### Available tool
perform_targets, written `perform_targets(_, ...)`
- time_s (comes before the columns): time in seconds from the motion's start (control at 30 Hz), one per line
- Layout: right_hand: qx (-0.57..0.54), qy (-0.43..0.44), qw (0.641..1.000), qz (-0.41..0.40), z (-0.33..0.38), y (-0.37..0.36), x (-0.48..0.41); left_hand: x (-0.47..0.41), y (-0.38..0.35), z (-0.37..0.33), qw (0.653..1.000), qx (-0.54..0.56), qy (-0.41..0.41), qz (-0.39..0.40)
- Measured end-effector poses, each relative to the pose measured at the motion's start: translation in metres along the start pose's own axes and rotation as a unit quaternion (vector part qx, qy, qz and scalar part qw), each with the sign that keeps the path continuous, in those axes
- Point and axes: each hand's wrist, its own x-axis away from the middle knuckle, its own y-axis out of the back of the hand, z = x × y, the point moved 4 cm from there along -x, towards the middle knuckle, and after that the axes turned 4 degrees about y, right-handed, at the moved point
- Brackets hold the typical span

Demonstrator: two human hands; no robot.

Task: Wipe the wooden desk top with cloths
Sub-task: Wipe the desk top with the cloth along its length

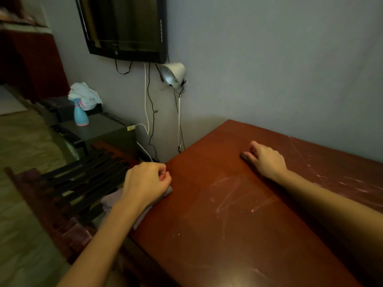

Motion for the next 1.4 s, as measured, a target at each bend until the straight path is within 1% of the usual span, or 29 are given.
perform_targets(0.1, 0.000, 0.039, 0.999, 0.003, 0.033, 0.005, 0.023, 0.001, 0.001, -0.001, 1.000, 0.004, -0.004, 0.011)
perform_targets(0.27, -0.045, 0.176, 0.983, 0.023, 0.112, -0.002, 0.042, -0.001, 0.000, 0.001, 1.000, 0.002, -0.007, 0.013)
perform_targets(0.33, -0.065, 0.202, 0.977, 0.029, 0.128, -0.005, 0.036, 0.000, -0.001, 0.001, 1.000, 0.000, -0.014, 0.021)
perform_targets(0.4, -0.075, 0.192, 0.978, 0.029, 0.127, -0.008, 0.024, 0.001, -0.001, 0.003, 0.999, 0.003, -0.026, 0.035)
perform_targets(0.53, -0.054, 0.102, 0.993, 0.026, 0.086, -0.008, -0.002, 0.003, -0.001, 0.013, 0.995, 0.036, -0.055, 0.079)
perform_targets(0.6, -0.039, 0.066, 0.997, 0.017, 0.057, -0.004, -0.002, 0.004, -0.001, 0.015, 0.994, 0.044, -0.064, 0.080)
perform_targets(0.7, -0.018, 0.040, 0.999, 0.020, 0.025, 0.006, 0.017, 0.004, -0.002, 0.012, 0.995, 0.037, -0.065, 0.061)
perform_targets(0.8, -0.006, 0.039, 0.999, 0.028, 0.021, 0.017, 0.047, 0.004, -0.001, 0.009, 0.996, 0.027, -0.062, 0.052)
perform_targets(0.87, -0.002, 0.056, 0.998, 0.025, 0.038, 0.021, 0.065, 0.005, -0.002, 0.009, 0.997, 0.021, -0.059, 0.049)
perform_targets(0.93, -0.021, 0.101, 0.994, 0.025, 0.071, 0.022, 0.080, 0.006, -0.002, 0.009, 0.997, 0.018, -0.058, 0.045)
perform_targets(1.03, -0.050, 0.192, 0.979, 0.036, 0.128, 0.016, 0.089, 0.007, -0.001, 0.009, 0.997, 0.024, -0.058, 0.038)
perform_targets(1.1, -0.060, 0.222, 0.972, 0.040, 0.152, 0.010, 0.080, 0.006, -0.001, 0.010, 0.997, 0.028, -0.055, 0.036)
perform_targets(1.2, -0.056, 0.202, 0.977, 0.044, 0.153, -0.002, 0.048, 0.007, -0.002, 0.013, 0.997, 0.035, -0.053, 0.042)
perform_targets(1.3, -0.032, 0.136, 0.990, 0.035, 0.117, -0.007, 0.023, 0.008, -0.002, 0.013, 0.996, 0.047, -0.057, 0.043)
perform_targets(1.4, 0.005, 0.081, 0.996, 0.027, 0.078, 0.000, 0.030, 0.007, -0.004, 0.015, 0.996, 0.051, -0.055, 0.043)
